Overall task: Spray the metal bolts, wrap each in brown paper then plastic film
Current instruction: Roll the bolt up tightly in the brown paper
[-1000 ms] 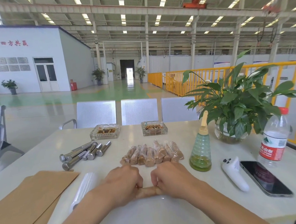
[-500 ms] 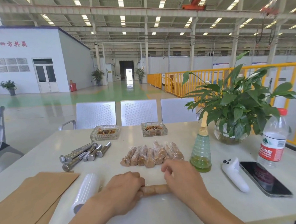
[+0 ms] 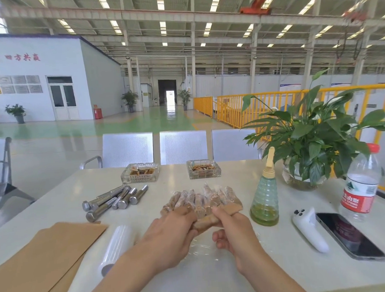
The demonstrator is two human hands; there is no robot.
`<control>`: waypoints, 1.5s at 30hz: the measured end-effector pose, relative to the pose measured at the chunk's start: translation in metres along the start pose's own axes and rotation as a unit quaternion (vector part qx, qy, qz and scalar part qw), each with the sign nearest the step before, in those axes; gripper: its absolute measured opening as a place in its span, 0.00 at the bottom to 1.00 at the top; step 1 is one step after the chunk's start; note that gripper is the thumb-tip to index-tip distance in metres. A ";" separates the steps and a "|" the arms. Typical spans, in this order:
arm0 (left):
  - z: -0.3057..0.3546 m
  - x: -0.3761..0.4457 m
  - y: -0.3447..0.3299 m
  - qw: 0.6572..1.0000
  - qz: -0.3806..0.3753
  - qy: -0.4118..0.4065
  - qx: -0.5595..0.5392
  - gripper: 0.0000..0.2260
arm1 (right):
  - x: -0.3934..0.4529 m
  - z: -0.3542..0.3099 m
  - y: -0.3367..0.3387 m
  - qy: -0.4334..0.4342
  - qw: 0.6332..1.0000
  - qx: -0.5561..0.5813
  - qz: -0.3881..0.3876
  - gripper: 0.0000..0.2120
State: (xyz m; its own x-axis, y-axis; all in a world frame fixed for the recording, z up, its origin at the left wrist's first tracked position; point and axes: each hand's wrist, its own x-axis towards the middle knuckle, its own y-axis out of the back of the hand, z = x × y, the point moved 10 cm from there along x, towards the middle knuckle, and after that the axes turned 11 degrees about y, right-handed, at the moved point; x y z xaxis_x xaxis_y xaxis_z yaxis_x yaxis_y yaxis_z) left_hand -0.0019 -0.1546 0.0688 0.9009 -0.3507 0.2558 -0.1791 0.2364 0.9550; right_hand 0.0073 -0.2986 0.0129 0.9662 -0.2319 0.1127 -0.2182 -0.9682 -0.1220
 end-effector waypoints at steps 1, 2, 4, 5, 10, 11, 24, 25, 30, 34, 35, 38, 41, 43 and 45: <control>0.002 0.000 -0.002 1.000 -0.002 -0.001 0.004 0.03 | 0.002 -0.002 0.002 0.021 0.999 -0.029 0.016 0.10; 0.003 0.002 -0.003 1.000 -0.003 -0.004 0.007 0.04 | 0.003 -0.006 0.004 0.048 0.996 -0.068 0.028 0.09; 0.005 0.005 -0.002 1.000 -0.002 -0.008 0.012 0.03 | 0.004 -0.020 0.005 0.121 0.980 -0.157 0.027 0.10; 0.004 0.006 -0.001 1.000 -0.002 -0.008 0.013 0.03 | 0.005 -0.027 0.004 0.166 0.964 -0.207 0.015 0.11; -0.001 0.008 -0.007 1.000 -0.021 -0.013 0.018 0.06 | 0.002 -0.027 -0.020 0.273 0.865 -0.391 -0.156 0.22; -0.001 0.008 -0.008 1.000 -0.022 -0.015 0.015 0.07 | 0.001 -0.023 -0.022 0.277 0.858 -0.396 -0.176 0.29; -0.002 0.007 -0.007 0.999 0.024 -0.026 0.017 0.07 | 0.008 -0.019 -0.016 0.104 0.967 -0.177 -0.149 0.15; -0.002 0.006 -0.008 0.999 0.028 -0.022 0.025 0.07 | 0.009 -0.017 -0.016 0.104 0.967 -0.178 -0.150 0.15; 0.014 -0.006 0.023 0.985 0.158 -0.038 0.057 0.08 | 0.011 -0.006 -0.017 0.102 0.980 -0.127 -0.116 0.14; 0.008 -0.042 0.050 0.945 0.304 0.003 -0.120 0.05 | 0.013 -0.007 -0.007 0.056 0.997 -0.012 -0.046 0.13; -0.006 -0.039 0.040 0.950 0.256 0.083 -0.159 0.09 | 0.014 -0.009 -0.006 0.043 0.998 0.015 -0.039 0.13; -0.044 -0.022 -0.008 0.897 0.066 0.263 -0.349 0.18 | 0.013 -0.007 -0.008 -0.003 0.997 0.072 -0.030 0.12; -0.045 -0.008 -0.018 0.768 0.020 0.260 -0.585 0.21 | 0.009 -0.001 -0.017 -0.037 0.992 0.120 -0.032 0.10; -0.037 0.002 -0.009 0.752 0.045 0.216 -0.621 0.22 | 0.005 0.004 -0.026 -0.052 0.987 0.149 -0.038 0.10; -0.037 0.006 -0.003 0.726 0.093 0.221 -0.645 0.20 | 0.002 0.004 -0.032 -0.050 0.984 0.161 -0.051 0.11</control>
State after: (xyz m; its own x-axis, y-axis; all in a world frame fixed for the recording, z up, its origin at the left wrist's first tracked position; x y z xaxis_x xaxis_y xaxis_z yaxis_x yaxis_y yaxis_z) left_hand 0.0191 -0.1239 0.0619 0.9985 0.0525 0.0172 -0.0506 0.9939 -0.0978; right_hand 0.0163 -0.2675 0.0133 0.9929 -0.1099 0.0444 -0.0810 -0.9025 -0.4230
